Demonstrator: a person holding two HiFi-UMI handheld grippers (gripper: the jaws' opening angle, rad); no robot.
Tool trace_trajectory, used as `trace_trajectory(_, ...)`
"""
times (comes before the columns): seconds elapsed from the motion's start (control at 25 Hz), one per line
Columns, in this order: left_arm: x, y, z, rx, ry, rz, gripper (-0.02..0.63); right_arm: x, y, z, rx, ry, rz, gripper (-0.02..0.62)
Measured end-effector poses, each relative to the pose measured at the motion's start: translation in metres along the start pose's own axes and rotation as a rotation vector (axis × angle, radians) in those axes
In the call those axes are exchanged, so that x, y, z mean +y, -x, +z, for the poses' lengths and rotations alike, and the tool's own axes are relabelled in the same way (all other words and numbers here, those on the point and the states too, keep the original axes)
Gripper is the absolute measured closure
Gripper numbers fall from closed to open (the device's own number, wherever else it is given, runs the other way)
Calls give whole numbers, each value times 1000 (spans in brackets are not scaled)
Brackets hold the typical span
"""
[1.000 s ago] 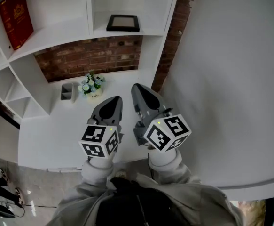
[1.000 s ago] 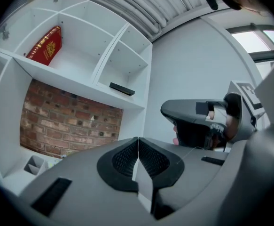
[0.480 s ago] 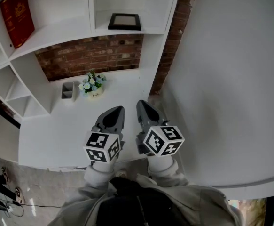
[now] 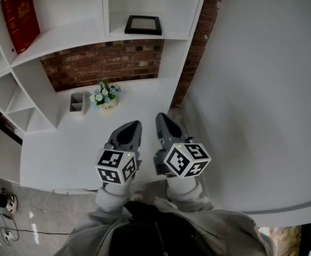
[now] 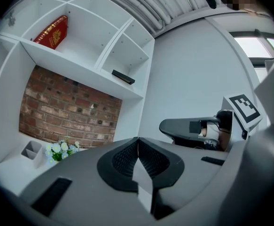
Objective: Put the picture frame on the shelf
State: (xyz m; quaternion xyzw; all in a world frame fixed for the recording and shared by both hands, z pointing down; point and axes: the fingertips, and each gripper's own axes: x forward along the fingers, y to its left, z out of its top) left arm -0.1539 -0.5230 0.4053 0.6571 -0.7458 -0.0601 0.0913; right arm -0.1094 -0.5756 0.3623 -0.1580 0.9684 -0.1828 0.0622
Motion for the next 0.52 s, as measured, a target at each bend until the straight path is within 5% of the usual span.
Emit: trace_trajectory(0.52, 6, 4, 0, -1, 7, 17, 601, 2, -1, 1, -8, -25, -3, 597)
